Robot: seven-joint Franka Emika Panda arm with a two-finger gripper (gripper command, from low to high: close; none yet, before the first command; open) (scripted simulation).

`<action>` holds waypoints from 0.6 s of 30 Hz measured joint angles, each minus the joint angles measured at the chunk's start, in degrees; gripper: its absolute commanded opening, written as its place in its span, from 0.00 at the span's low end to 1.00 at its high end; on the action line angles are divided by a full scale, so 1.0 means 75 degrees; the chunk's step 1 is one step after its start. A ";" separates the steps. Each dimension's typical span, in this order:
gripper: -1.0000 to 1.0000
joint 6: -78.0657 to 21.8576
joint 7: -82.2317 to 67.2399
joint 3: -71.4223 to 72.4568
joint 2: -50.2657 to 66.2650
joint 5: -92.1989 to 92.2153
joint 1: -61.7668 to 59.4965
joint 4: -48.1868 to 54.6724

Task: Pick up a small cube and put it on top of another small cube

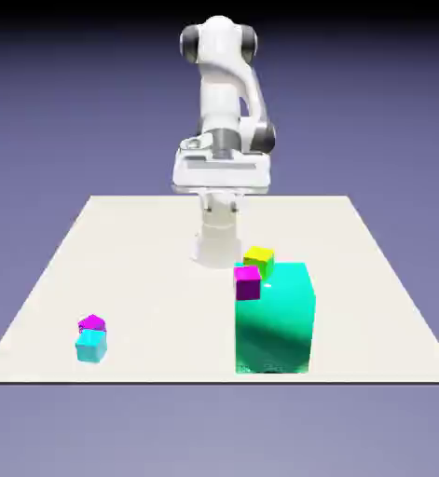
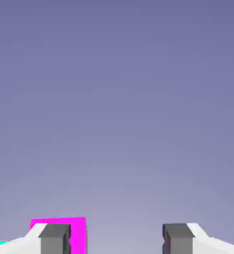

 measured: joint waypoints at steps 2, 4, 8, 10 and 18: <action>0.50 -0.0155 -0.0664 -0.0141 0.0401 -0.0013 -0.0151 0.0193; 0.50 -0.0310 -0.1329 -0.0282 0.0803 -0.0026 -0.0301 0.0385; 0.50 -0.0620 -0.2658 -0.0565 0.1605 -0.0051 -0.0603 0.0770; 0.50 -0.0774 -0.3322 -0.0706 0.2007 -0.0064 -0.0754 0.0963; 0.50 -0.1394 -0.5980 -0.1271 0.3613 -0.0115 -0.1420 0.1733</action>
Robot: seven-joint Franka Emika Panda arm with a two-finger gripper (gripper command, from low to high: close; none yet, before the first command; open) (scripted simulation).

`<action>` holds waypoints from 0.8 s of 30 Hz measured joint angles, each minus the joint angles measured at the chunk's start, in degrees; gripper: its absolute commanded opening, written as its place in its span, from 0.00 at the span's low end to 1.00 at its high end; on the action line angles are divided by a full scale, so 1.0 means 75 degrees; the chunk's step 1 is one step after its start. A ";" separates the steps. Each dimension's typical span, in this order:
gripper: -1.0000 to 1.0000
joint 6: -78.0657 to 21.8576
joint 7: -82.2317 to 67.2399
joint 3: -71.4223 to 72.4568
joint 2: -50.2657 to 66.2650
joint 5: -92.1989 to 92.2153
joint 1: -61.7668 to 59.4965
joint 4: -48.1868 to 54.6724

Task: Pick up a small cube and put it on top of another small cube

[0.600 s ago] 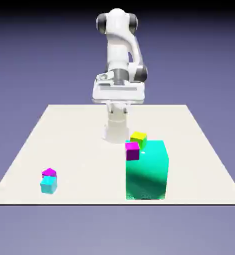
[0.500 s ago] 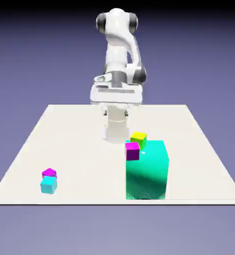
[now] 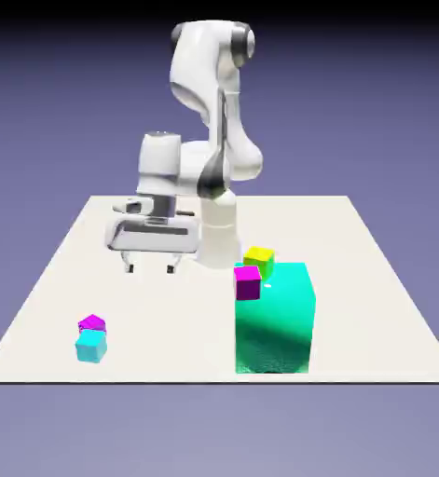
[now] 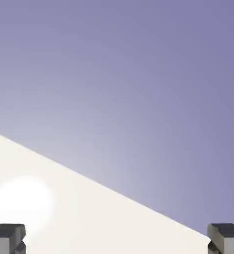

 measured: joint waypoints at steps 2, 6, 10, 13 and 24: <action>0.50 -0.0155 -0.0664 -0.0141 0.0401 -0.0013 -0.0121 0.0193; 0.50 -0.0465 -0.1993 -0.0424 0.1203 -0.0038 -0.0417 0.0578; 0.50 -0.0774 -0.3322 -0.0706 0.2006 -0.0064 -0.0689 0.0963; 0.50 -0.1007 -0.4319 -0.0918 0.2608 -0.0083 -0.0916 0.1252; 0.00 -0.0033 -0.5251 -0.0528 0.4440 0.0323 -0.1591 0.1748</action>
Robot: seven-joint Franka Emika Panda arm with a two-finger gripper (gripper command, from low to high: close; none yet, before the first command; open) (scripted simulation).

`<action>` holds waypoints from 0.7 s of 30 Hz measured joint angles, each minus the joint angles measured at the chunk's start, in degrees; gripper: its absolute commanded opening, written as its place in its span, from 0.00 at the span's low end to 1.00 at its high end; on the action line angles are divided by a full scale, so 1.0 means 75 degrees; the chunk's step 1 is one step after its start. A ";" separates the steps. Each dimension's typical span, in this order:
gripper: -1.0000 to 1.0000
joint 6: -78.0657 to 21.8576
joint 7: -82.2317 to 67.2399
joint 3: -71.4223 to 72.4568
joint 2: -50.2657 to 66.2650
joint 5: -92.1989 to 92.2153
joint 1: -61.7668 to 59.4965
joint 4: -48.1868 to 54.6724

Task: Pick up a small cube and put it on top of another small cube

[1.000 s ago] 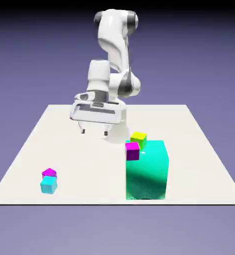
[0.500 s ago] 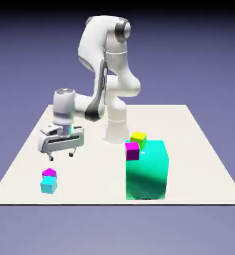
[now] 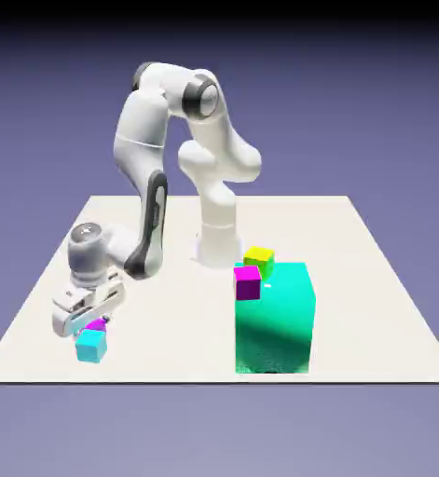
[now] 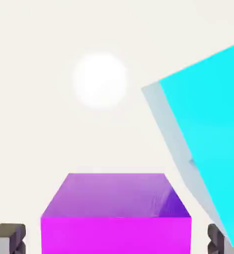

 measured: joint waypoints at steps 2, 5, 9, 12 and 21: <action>0.00 -0.0441 0.0105 -0.0205 -0.0553 -0.0162 0.0203 -0.0117; 0.00 -0.1096 0.0262 -0.0512 -0.1383 -0.0404 0.0507 -0.0294; 0.00 -0.2405 0.0449 0.0180 -0.2259 -0.0579 0.1289 0.0147; 0.00 -0.3402 0.0589 0.0739 -0.2908 -0.0704 0.1899 0.0501; 0.00 -0.6364 0.1005 0.2398 -0.4838 -0.1078 0.3731 0.1553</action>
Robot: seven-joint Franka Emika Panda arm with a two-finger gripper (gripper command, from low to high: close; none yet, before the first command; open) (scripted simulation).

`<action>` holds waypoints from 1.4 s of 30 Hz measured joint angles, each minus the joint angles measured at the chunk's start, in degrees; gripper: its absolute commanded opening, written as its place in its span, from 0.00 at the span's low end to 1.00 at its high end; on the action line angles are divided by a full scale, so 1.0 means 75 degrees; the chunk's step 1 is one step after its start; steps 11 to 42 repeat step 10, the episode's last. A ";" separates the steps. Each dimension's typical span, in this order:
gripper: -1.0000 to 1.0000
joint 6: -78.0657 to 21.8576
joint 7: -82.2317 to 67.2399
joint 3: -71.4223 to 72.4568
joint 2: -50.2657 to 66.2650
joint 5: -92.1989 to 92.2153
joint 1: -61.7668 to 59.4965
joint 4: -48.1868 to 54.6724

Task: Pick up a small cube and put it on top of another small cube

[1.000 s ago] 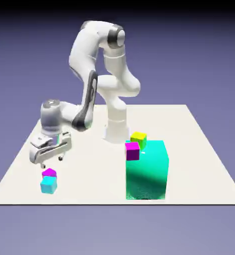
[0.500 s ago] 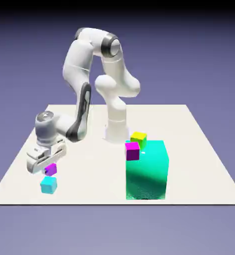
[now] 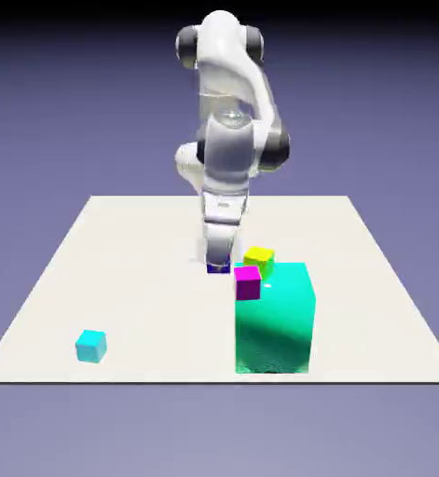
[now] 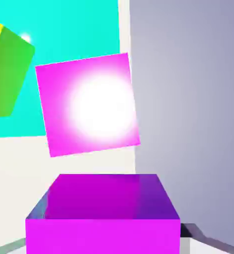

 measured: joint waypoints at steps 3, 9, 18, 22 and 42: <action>0.00 0.0663 0.0078 -0.0542 0.0255 -0.0100 0.0433 -0.0411; 1.00 0.1019 0.0121 -0.0826 0.0390 -0.0157 0.0710 -0.0627; 1.00 0.0687 0.0082 -0.0555 0.0261 -0.0107 0.0463 -0.0421; 1.00 0.0687 0.0082 -0.0555 0.0261 -0.0107 0.0463 -0.0421; 1.00 0.0687 0.0082 -0.0555 0.0261 -0.0107 0.0463 -0.0421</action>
